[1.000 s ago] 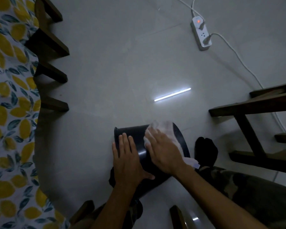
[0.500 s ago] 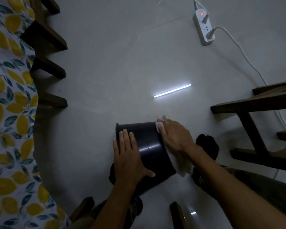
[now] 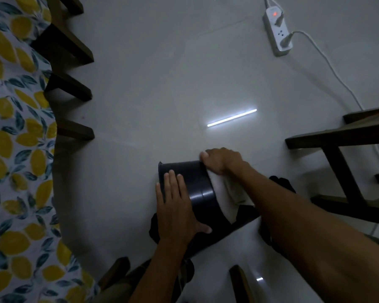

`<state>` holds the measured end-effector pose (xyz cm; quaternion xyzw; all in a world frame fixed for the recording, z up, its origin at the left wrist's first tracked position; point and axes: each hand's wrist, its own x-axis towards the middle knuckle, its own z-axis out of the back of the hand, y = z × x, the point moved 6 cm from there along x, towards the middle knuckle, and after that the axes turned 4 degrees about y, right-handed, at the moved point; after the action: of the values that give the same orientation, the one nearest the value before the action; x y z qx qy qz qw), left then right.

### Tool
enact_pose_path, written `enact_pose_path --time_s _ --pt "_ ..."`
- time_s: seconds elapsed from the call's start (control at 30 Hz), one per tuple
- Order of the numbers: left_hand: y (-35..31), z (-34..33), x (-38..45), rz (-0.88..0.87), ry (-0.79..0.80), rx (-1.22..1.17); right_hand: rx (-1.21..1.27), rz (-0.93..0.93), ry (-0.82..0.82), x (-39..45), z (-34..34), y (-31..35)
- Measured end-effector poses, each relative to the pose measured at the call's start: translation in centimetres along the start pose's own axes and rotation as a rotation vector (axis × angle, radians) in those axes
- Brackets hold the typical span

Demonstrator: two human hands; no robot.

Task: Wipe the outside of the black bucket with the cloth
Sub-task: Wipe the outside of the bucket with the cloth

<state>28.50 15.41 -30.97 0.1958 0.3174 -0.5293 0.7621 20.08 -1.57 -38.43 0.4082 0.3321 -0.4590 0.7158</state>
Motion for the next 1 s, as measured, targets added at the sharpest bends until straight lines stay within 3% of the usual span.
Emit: enact_pose_path --time_s 0.1,0.2,0.27,0.5,0.63,0.83,1.0 --pt "0.1 0.2 -0.1 0.012 0.003 0.018 0.032 -0.008 -0.137 -1.9 -0.1 -2.9" --pt "0.0 0.2 -0.4 0.028 0.018 0.027 0.064 0.094 -0.491 -6.4 -2.1 -3.4" --pt "-0.1 0.5 -0.4 0.029 0.014 0.033 0.049 0.127 -0.62 -9.2 -4.5 -3.0" --pt "0.2 1.3 0.4 -0.022 0.014 -0.002 -0.082 0.229 -0.62 -12.2 -9.9 0.0" --pt "0.8 2.0 2.0 -0.051 0.026 0.067 -0.177 0.326 -0.592 -9.0 -7.4 1.4" --pt "1.2 3.4 3.8 -0.085 0.042 0.058 -0.079 0.343 -0.514 -5.0 -1.3 3.6" --pt "1.2 4.5 4.7 -0.111 0.06 0.052 0.027 0.093 -0.567 -3.6 0.9 -1.5"
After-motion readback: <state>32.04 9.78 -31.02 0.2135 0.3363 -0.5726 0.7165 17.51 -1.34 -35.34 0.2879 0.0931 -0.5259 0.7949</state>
